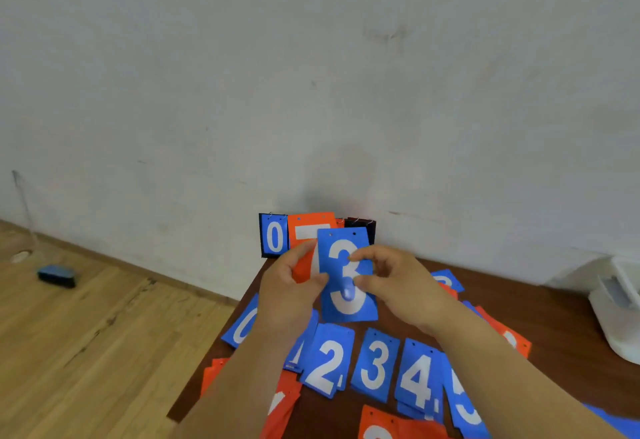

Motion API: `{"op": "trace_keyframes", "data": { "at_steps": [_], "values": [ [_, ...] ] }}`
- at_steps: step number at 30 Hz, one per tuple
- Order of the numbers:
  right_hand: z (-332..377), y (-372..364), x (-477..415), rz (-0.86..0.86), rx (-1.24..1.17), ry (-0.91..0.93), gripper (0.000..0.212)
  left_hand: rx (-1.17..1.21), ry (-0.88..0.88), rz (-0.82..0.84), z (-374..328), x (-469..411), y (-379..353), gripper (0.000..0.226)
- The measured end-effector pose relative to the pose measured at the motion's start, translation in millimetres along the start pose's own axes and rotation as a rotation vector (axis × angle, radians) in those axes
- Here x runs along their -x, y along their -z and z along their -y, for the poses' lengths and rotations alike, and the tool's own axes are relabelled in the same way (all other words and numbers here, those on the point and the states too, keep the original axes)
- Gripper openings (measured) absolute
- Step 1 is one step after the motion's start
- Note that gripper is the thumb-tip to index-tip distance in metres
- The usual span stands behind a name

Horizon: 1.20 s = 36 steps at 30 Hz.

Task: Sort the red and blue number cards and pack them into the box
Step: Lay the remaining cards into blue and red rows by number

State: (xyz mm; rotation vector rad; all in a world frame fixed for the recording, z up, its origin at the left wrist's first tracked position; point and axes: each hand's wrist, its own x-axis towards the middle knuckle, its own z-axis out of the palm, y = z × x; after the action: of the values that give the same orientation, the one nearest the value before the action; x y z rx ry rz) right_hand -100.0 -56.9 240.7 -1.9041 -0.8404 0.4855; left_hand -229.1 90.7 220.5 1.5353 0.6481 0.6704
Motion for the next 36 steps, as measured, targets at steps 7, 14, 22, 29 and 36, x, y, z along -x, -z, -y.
{"op": "trace_keyframes", "data": {
  "at_steps": [7, 14, 22, 29, 36],
  "values": [
    [-14, -37, -16, -0.026, 0.053, -0.03, 0.028, -0.028, 0.043, -0.159, 25, -4, 61, 0.04],
    [-97, -44, -21, -0.091, 0.176, -0.288, 0.034, -0.161, 0.176, -0.225, 71, 10, 106, 0.039],
    [-216, -86, -3, -0.035, 0.394, -0.57, 0.043, -0.258, 0.301, -0.137, 113, 16, 112, 0.033],
    [-251, -114, -5, 0.061, 0.705, -0.651, 0.053, -0.349, 0.347, -0.064, 124, 11, 110, 0.035],
    [-186, -101, -3, -0.056, 0.371, -0.605, 0.043, -0.372, 0.338, 0.016, 112, 8, 93, 0.039]
  ]
}}
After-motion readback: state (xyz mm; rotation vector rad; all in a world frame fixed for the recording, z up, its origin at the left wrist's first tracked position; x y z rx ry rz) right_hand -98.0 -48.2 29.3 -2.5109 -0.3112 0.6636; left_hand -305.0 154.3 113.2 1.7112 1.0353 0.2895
